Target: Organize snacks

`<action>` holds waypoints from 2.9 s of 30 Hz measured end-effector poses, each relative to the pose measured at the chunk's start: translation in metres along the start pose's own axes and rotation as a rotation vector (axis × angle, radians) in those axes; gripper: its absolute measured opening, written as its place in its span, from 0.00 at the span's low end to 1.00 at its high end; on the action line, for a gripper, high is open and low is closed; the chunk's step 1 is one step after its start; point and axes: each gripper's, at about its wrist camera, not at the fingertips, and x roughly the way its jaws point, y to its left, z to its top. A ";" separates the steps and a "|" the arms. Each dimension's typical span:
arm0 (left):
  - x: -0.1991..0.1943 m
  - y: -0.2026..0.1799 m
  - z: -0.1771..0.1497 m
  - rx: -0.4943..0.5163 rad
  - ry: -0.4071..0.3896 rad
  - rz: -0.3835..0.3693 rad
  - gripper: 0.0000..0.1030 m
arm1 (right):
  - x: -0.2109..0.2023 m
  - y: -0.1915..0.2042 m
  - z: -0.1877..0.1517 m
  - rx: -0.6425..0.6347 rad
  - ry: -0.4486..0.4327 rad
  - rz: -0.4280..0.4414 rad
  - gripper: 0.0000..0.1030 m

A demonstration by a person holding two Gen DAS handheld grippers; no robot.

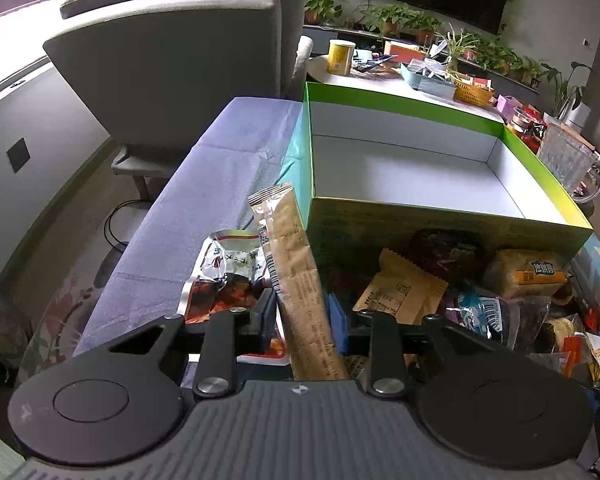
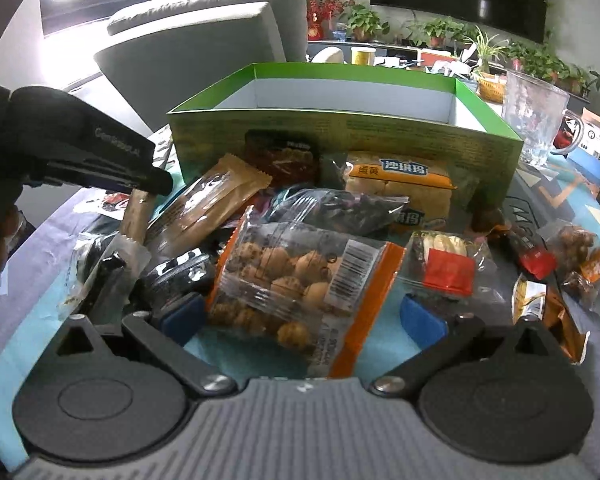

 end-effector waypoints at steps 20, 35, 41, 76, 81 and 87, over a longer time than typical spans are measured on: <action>-0.046 0.000 0.000 0.004 -0.120 -0.064 0.21 | -0.040 -0.003 0.009 0.048 -0.131 0.022 0.53; -0.077 -0.016 0.013 0.038 -0.229 -0.112 0.19 | -0.068 -0.010 0.018 0.060 -0.251 0.087 0.26; -0.082 -0.024 0.018 0.059 -0.255 -0.123 0.19 | -0.083 -0.018 0.029 0.058 -0.330 0.079 0.25; -0.063 -0.036 0.052 0.077 -0.275 -0.126 0.19 | -0.037 -0.046 -0.020 -0.066 -0.068 0.147 0.82; -0.061 -0.032 0.050 0.074 -0.262 -0.114 0.19 | -0.038 -0.040 -0.024 -0.045 -0.075 0.117 0.82; -0.059 -0.034 0.048 0.076 -0.253 -0.120 0.19 | -0.049 -0.054 -0.029 0.022 -0.104 0.082 0.82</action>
